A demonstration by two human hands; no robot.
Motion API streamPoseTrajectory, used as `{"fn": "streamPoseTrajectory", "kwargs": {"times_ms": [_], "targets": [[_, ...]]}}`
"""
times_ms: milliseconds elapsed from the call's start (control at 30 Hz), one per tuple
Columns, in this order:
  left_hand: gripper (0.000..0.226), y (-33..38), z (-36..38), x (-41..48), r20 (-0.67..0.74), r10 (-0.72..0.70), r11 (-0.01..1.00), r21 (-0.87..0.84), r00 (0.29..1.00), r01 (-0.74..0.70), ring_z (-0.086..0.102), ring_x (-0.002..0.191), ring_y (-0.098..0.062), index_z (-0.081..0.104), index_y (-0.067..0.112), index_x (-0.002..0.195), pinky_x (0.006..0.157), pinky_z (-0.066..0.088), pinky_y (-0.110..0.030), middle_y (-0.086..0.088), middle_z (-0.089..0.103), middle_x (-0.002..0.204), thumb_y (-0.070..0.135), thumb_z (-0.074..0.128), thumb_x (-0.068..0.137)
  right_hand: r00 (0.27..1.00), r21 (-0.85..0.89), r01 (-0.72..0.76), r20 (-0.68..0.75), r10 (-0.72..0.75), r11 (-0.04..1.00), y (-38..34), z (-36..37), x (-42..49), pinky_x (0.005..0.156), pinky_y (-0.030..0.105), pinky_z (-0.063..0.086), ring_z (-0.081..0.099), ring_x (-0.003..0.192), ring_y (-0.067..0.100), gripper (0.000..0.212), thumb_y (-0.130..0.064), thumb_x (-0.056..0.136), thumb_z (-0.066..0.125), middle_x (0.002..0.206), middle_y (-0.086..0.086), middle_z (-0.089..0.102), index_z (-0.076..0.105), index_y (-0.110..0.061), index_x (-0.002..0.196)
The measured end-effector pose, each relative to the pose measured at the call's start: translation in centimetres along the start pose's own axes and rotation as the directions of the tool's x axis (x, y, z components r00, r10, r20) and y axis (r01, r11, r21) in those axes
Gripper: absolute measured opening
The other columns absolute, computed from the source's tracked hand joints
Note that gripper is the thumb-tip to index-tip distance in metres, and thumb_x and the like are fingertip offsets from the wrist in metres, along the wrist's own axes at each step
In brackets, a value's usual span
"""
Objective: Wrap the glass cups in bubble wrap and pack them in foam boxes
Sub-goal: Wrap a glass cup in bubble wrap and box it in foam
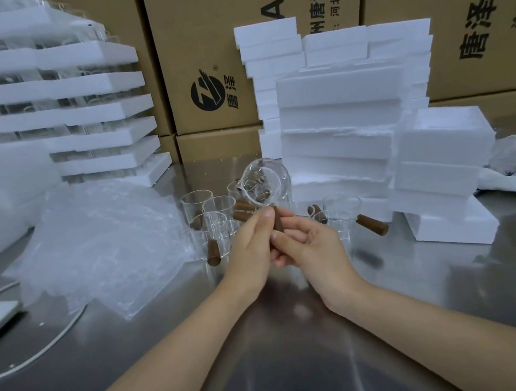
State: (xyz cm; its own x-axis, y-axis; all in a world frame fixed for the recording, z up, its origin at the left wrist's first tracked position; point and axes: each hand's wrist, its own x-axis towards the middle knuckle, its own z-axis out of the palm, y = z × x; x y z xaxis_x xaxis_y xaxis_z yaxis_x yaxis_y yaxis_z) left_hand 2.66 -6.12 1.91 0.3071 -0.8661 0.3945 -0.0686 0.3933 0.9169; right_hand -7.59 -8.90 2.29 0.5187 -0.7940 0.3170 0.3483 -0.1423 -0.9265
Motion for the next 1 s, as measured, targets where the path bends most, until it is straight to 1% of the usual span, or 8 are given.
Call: {"fn": "streamPoseTrajectory", "kwargs": {"times_ms": [200, 333, 433, 500, 567, 667, 833, 1000], "targets": [[0.034, 0.36, 0.04, -0.44, -0.017, -0.018, 1.000, 0.013, 1.000, 0.018, 0.047, 0.040, 0.000, 0.058, -0.001, 0.107, 0.040, 0.036, -0.012, 0.010, 0.057, 0.053, 0.019, 0.031, 0.105, 1.000, -0.035, 0.002, -0.002, -0.002, 0.999, 0.01, 0.13, -0.02, 0.055, 0.020, 0.052, 0.063, 0.055, 0.013, 0.024, 0.004, 0.090, 0.058, 0.067, 0.007, 0.069, 0.062, -0.015, 0.103], [0.026, 0.42, -0.02, -0.38, -0.042, 0.008, 0.996, 0.093, 0.999, -0.004, 0.060, 0.064, 0.002, 0.065, 0.021, 0.105, 0.055, 0.043, -0.011, 0.014, 0.067, 0.075, 0.020, 0.039, 0.103, 1.000, 0.008, 0.028, 0.003, -0.028, 1.000, 0.15, -0.12, -0.05, 0.054, 0.021, 0.051, 0.063, 0.057, 0.013, 0.020, 0.004, 0.093, 0.053, 0.067, 0.008, 0.068, 0.052, -0.004, 0.112], [0.024, 0.58, 0.23, -0.40, -0.042, -0.008, 1.000, -0.021, 0.999, 0.007, 0.066, 0.081, -0.011, 0.069, 0.024, 0.103, 0.057, 0.049, -0.018, 0.003, 0.070, 0.092, 0.015, 0.046, 0.100, 0.998, 0.135, -0.029, 0.057, 0.021, 0.990, -0.02, -0.10, -0.13, 0.055, 0.022, 0.048, 0.059, 0.061, 0.014, 0.020, 0.000, 0.097, 0.045, 0.074, 0.012, 0.062, 0.051, -0.003, 0.116], [0.018, 0.67, 0.25, -0.34, -0.075, -0.014, 0.996, -0.093, 0.997, 0.007, 0.065, 0.070, -0.018, 0.070, 0.015, 0.100, 0.047, 0.048, -0.021, -0.006, 0.069, 0.090, 0.012, 0.053, 0.096, 0.992, 0.210, -0.097, 0.097, 0.078, 0.973, -0.20, 0.01, -0.02, 0.053, 0.022, 0.043, 0.053, 0.059, 0.015, 0.023, -0.002, 0.100, 0.038, 0.076, 0.013, 0.057, 0.050, 0.000, 0.120], [0.012, 0.53, -0.05, -0.08, -0.128, 0.001, 0.999, -0.043, 0.992, -0.006, 0.053, 0.047, -0.021, 0.072, 0.011, 0.093, 0.039, 0.045, -0.024, -0.011, 0.062, 0.068, 0.015, 0.060, 0.092, 0.983, 0.230, -0.152, 0.132, 0.124, 0.961, -0.30, 0.09, 0.01, 0.048, 0.021, 0.036, 0.046, 0.052, 0.015, 0.025, -0.008, 0.103, 0.032, 0.072, 0.010, 0.050, 0.049, 0.001, 0.119], [0.014, 0.17, -0.55, 0.24, -0.167, 0.013, 0.999, 0.049, 0.986, -0.005, 0.048, 0.038, -0.015, 0.074, 0.016, 0.076, 0.043, 0.047, -0.023, 0.000, 0.051, 0.045, 0.025, 0.070, 0.086, 0.963, 0.300, -0.256, 0.160, 0.216, 0.919, -0.25, 0.12, -0.09, 0.043, 0.019, 0.028, 0.040, 0.047, 0.012, 0.027, -0.014, 0.105, 0.028, 0.070, 0.007, 0.044, 0.051, -0.004, 0.113], [0.018, -0.13, -0.46, 0.39, -0.203, -0.034, 0.999, -0.010, 0.979, 0.032, 0.048, 0.040, -0.005, 0.066, 0.015, 0.072, 0.041, 0.045, -0.018, 0.008, 0.051, 0.049, 0.026, 0.079, 0.076, 0.926, 0.500, -0.379, 0.206, 0.317, 0.779, 0.09, 0.15, 0.22, 0.038, 0.017, 0.029, 0.039, 0.042, 0.010, 0.031, -0.015, 0.104, 0.027, 0.065, 0.007, 0.046, 0.056, -0.005, 0.108], [0.024, 0.12, -0.58, 0.48, -0.219, 0.013, 0.998, 0.056, 0.976, -0.001, 0.048, 0.042, -0.006, 0.057, 0.012, 0.069, 0.043, 0.045, -0.020, 0.007, 0.051, 0.056, 0.018, 0.079, 0.077, 0.897, 0.527, -0.441, 0.229, 0.378, 0.727, 0.26, 0.29, 0.51, 0.037, 0.016, 0.031, 0.039, 0.042, 0.009, 0.031, -0.017, 0.104, 0.029, 0.063, 0.006, 0.046, 0.058, -0.006, 0.108]]}}
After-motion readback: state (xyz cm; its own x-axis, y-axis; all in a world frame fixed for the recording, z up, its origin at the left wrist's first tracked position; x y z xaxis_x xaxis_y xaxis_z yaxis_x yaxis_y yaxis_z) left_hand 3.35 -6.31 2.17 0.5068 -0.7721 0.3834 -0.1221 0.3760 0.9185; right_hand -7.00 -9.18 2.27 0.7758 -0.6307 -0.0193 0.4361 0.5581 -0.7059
